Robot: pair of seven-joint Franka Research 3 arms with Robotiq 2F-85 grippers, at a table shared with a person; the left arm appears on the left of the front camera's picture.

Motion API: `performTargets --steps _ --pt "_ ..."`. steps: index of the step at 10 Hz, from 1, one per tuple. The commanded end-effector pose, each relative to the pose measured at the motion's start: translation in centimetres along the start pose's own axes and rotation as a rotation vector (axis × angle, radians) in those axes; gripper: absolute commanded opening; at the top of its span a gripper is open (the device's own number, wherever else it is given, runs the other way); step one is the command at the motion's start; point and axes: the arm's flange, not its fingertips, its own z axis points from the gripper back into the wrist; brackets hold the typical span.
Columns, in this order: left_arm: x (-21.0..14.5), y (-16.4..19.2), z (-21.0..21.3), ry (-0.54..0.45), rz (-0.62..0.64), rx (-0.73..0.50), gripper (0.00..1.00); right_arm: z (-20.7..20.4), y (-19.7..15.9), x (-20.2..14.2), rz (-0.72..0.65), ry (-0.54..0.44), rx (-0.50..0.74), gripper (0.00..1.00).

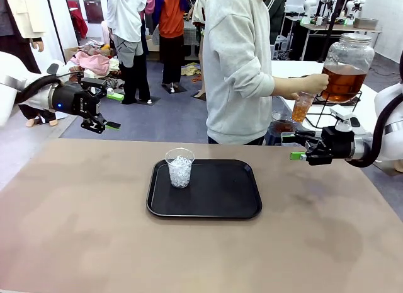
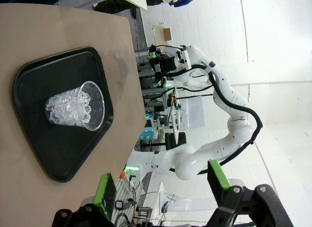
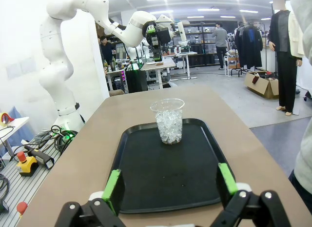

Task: Pour the drink into the iced cup.
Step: Pick up the iced cup indicated by the human and present it to them.

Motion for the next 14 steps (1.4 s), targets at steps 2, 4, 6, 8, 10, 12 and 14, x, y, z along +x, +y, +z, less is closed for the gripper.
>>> performTargets --steps 2,4,6,8,10,12,14 --pt "-0.19 -0.26 -0.07 -0.007 -0.001 -0.009 1.00 -0.02 -0.14 0.32 0.004 0.008 -0.004 1.00" --pt "-0.19 -0.26 -0.07 -0.007 -0.001 -0.009 1.00 -0.02 -0.14 0.32 0.004 0.008 -0.004 1.00" --pt "-0.19 -0.26 -0.07 -0.007 -0.001 -0.009 1.00 -0.02 -0.14 0.32 0.004 0.008 -0.004 1.00" --pt "-0.19 -0.26 -0.07 -0.007 -0.001 -0.009 1.00 -0.02 -0.14 0.32 0.004 0.008 -0.004 1.00" --pt "-0.19 -0.26 -0.07 -0.007 -0.001 -0.009 1.00 -0.02 -0.14 0.32 0.004 0.008 -0.004 1.00" --pt "-0.19 -0.26 -0.07 -0.007 -0.001 -0.009 1.00 -0.02 -0.14 0.32 0.004 0.008 -0.004 1.00" --pt "-0.19 -0.26 -0.07 -0.007 -0.001 -0.009 1.00 -0.02 -0.14 0.32 0.004 0.008 -0.004 1.00"
